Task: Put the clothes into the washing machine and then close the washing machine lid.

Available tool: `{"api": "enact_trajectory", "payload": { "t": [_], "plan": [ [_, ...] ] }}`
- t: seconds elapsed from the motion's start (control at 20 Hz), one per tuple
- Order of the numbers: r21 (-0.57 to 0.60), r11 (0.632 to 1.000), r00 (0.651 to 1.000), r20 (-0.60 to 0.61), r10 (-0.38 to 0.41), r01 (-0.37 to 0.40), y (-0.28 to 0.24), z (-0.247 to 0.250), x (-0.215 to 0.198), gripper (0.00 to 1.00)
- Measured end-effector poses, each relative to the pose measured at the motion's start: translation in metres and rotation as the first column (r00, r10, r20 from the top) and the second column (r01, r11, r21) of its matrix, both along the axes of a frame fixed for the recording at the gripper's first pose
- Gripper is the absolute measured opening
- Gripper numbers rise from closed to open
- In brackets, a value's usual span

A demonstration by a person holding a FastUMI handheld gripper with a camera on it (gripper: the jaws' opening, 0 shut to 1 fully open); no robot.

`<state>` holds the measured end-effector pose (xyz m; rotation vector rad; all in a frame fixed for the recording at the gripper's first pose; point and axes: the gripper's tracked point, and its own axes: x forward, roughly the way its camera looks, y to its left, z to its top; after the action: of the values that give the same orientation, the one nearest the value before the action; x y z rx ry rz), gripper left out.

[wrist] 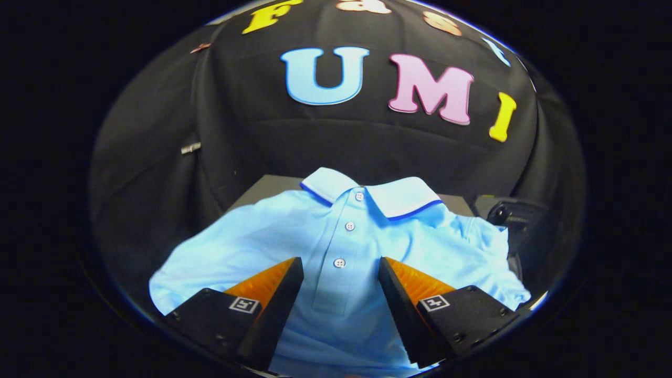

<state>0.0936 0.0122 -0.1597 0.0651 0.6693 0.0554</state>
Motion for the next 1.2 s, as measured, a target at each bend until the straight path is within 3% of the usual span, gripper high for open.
{"api": "enact_trajectory", "payload": {
  "t": [0.1,0.15,0.25,0.45,1.2],
  "plan": [
    [-0.029,0.998,0.998,-0.022,0.060,-0.060,0.0012,0.0031,-0.0015,0.86],
    [-0.041,0.993,0.993,-0.039,0.112,-0.113,0.0063,0.0021,-0.0026,0.60],
    [-0.096,0.987,0.991,-0.040,0.128,-0.131,-0.0022,-0.0023,-0.0008,0.09],
    [-0.149,0.968,0.979,-0.052,0.195,-0.201,0.0008,0.0008,-0.0021,0.09],
    [-0.052,0.974,0.975,-0.053,0.217,-0.220,-0.0023,0.0066,-0.0061,0.08]
  ]
}}
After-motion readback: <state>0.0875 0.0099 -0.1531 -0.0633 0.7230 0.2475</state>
